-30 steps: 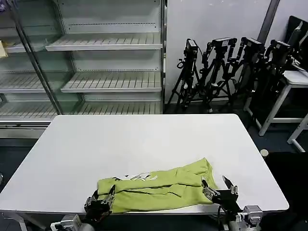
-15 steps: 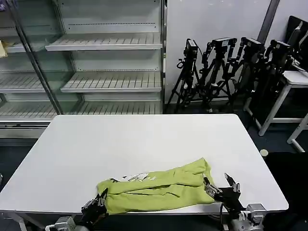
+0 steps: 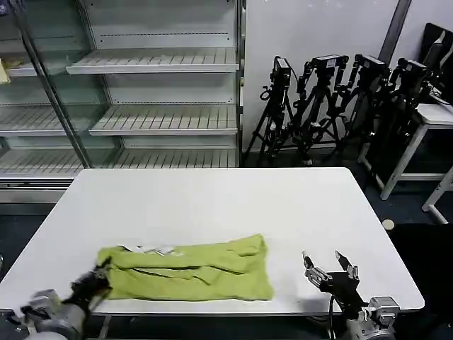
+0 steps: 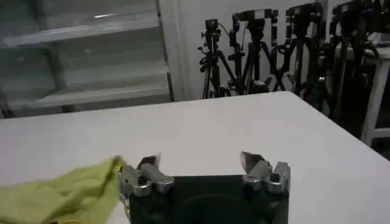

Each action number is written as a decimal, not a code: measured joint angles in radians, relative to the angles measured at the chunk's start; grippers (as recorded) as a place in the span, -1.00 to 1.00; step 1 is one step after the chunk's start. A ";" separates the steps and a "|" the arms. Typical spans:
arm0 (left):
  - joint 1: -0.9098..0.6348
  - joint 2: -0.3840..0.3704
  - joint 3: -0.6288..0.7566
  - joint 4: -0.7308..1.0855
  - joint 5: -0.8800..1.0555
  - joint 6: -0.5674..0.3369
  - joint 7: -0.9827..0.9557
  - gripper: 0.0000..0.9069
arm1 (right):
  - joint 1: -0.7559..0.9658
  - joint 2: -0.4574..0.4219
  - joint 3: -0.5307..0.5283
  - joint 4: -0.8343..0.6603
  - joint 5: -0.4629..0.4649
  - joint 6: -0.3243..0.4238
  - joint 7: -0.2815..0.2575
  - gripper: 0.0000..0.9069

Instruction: Fold and organize the clothes.

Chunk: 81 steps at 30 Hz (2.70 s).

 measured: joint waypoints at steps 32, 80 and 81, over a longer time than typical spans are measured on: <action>-0.165 -0.085 0.152 -0.113 -0.611 0.026 0.014 -0.84 | -0.078 -0.001 0.048 0.001 0.000 0.014 -0.005 1.00; -0.224 -0.076 0.355 -0.095 -0.218 0.016 0.108 1.00 | -0.016 0.013 -0.018 -0.025 -0.001 0.010 -0.003 1.00; -0.210 -0.069 0.336 -0.097 -0.218 0.020 0.107 1.00 | -0.014 0.013 -0.020 -0.025 -0.001 0.010 -0.003 1.00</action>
